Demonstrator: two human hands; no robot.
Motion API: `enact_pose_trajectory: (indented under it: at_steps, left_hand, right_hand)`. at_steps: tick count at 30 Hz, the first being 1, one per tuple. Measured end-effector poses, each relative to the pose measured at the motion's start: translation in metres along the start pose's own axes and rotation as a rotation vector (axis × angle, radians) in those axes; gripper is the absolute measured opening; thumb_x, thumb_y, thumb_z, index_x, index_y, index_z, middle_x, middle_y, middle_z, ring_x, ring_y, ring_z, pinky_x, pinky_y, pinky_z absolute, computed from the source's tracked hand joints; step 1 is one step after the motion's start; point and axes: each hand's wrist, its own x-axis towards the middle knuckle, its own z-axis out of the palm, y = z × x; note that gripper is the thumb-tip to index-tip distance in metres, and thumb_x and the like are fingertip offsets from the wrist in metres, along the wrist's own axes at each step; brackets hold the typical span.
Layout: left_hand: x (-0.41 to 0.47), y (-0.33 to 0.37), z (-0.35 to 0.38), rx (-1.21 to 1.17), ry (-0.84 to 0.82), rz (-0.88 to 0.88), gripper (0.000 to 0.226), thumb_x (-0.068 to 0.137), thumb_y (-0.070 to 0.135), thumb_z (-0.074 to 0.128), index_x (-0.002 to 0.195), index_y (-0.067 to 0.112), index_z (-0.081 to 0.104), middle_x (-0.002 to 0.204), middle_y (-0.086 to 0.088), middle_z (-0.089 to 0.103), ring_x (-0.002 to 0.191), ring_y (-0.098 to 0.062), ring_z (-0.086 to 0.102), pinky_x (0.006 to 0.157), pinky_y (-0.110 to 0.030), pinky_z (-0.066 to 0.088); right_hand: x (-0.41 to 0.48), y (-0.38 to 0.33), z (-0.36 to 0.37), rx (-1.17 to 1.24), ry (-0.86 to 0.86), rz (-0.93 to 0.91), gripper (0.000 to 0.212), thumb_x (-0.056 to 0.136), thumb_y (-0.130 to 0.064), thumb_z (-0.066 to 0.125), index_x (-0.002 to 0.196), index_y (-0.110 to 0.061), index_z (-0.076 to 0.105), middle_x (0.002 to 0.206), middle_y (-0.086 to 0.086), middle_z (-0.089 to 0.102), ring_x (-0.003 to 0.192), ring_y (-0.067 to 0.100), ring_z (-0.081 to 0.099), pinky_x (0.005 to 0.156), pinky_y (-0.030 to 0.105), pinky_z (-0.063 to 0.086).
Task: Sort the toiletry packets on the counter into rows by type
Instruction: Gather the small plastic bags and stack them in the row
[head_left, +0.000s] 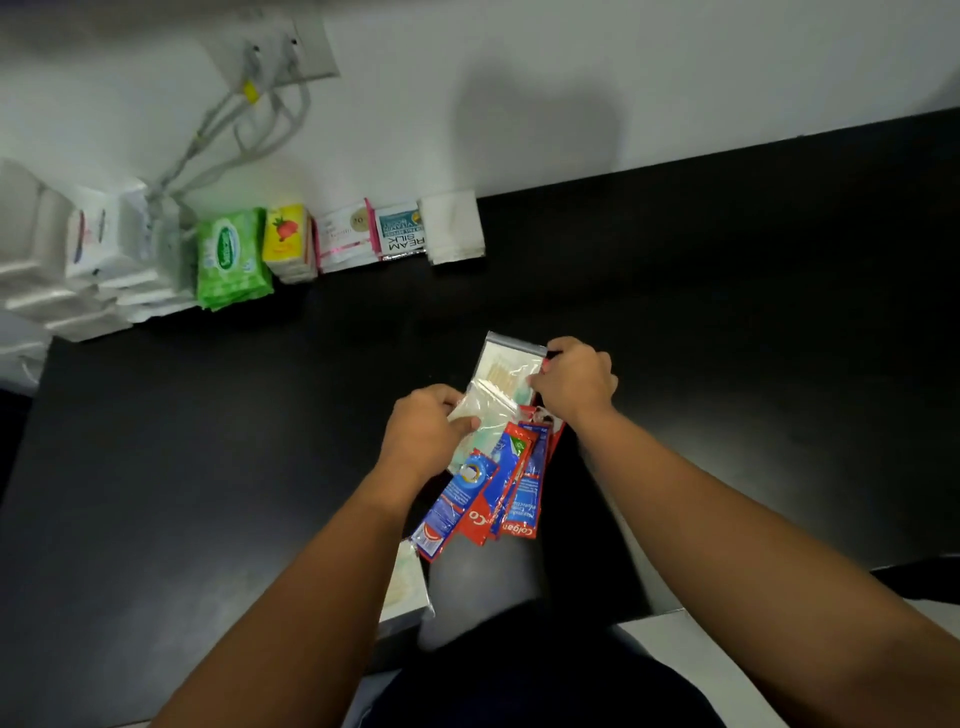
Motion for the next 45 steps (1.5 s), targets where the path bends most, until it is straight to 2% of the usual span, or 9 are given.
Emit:
enact_pose_trajectory:
  at_steps: [4,10,12,15,20,27,33,38,45]
  left_hand:
    - [0.012,0.000,-0.018,-0.261,0.195,-0.005,0.014,0.087,0.018,0.076,0.097,0.022,0.069,0.082,0.011,0.070,0.074,0.000,0.068,0.062,-0.015,0.052]
    - [0.030,0.023,-0.018,-0.682,0.148,-0.085,0.010,0.090,0.008,0.071,0.095,0.017,0.070,0.081,0.002,0.077,0.073,-0.005,0.074,0.056,-0.015,0.054]
    - [0.033,0.023,-0.011,-0.680,0.154,-0.158,0.010,0.090,0.007,0.070,0.093,0.017,0.070,0.080,0.005,0.075,0.065,0.001,0.071,0.050,-0.011,0.049]
    - [0.037,0.018,-0.006,-0.646,0.209,-0.184,0.010,0.089,0.010,0.073,0.090,0.020,0.068,0.086,0.002,0.074,0.063,0.003,0.069,0.050,-0.010,0.048]
    - [0.041,0.014,-0.013,-0.723,0.215,-0.144,0.013,0.092,0.008,0.069,0.104,0.009,0.065,0.092,-0.004,0.075,0.077,-0.007,0.074,0.058,-0.017,0.056]
    - [0.040,-0.024,-0.038,-0.643,0.353,-0.257,0.020,0.087,0.007,0.074,0.101,0.014,0.062,0.092,-0.007,0.072,0.076,-0.011,0.071,0.053,-0.017,0.053]
    - [0.032,-0.045,-0.048,-0.251,0.307,-0.159,0.024,0.085,0.020,0.078,0.105,0.016,0.065,0.094,0.000,0.068,0.090,-0.017,0.068,0.078,-0.028,0.053]
    - [0.003,-0.055,-0.069,0.042,0.287,-0.025,0.034,0.087,0.030,0.073,0.118,0.018,0.066,0.115,-0.002,0.056,0.095,-0.011,0.056,0.084,-0.021,0.041]
    - [-0.077,-0.104,-0.089,0.109,-0.019,0.132,0.020,0.086,0.020,0.075,0.104,0.026,0.069,0.094,0.011,0.068,0.071,0.008,0.059,0.071,-0.003,0.045]
  right_hand:
    - [0.003,-0.011,-0.005,-0.094,-0.086,-0.080,0.038,0.081,-0.034,0.075,0.117,-0.033,0.061,0.111,-0.001,0.062,0.117,0.022,0.045,0.082,0.038,0.030]
    - [0.008,-0.027,0.001,-0.166,-0.076,-0.197,0.014,0.088,-0.032,0.069,0.101,-0.029,0.067,0.106,-0.002,0.064,0.110,0.020,0.052,0.090,0.039,0.042]
    - [0.011,-0.031,0.000,-0.065,-0.079,-0.224,0.002,0.091,-0.028,0.066,0.091,-0.029,0.064,0.096,-0.003,0.065,0.098,0.017,0.059,0.087,0.039,0.051]
    - [0.013,-0.037,-0.001,0.195,-0.104,-0.265,0.013,0.095,-0.018,0.061,0.086,-0.028,0.062,0.086,-0.006,0.065,0.083,0.012,0.066,0.074,0.033,0.058]
    - [0.007,-0.048,0.005,0.466,-0.200,-0.308,0.023,0.099,-0.015,0.053,0.085,-0.031,0.062,0.092,-0.002,0.072,0.087,0.013,0.072,0.073,0.032,0.061]
    - [-0.008,-0.052,0.029,0.388,-0.346,-0.292,0.030,0.100,-0.010,0.048,0.127,-0.011,0.060,0.112,0.006,0.071,0.100,0.015,0.066,0.091,0.036,0.055]
    - [-0.036,-0.052,0.037,0.288,-0.305,-0.390,0.025,0.098,-0.014,0.055,0.121,-0.013,0.065,0.109,0.001,0.071,0.100,0.010,0.066,0.086,0.019,0.049]
    - [-0.078,-0.062,0.047,0.183,-0.254,-0.487,0.019,0.093,-0.017,0.060,0.110,-0.014,0.069,0.094,-0.003,0.068,0.086,0.013,0.065,0.078,0.025,0.052]
    - [-0.150,-0.078,0.064,-0.268,-0.489,-0.659,0.045,0.075,-0.037,0.080,0.116,-0.024,0.067,0.113,-0.003,0.069,0.104,0.015,0.062,0.092,0.033,0.051]
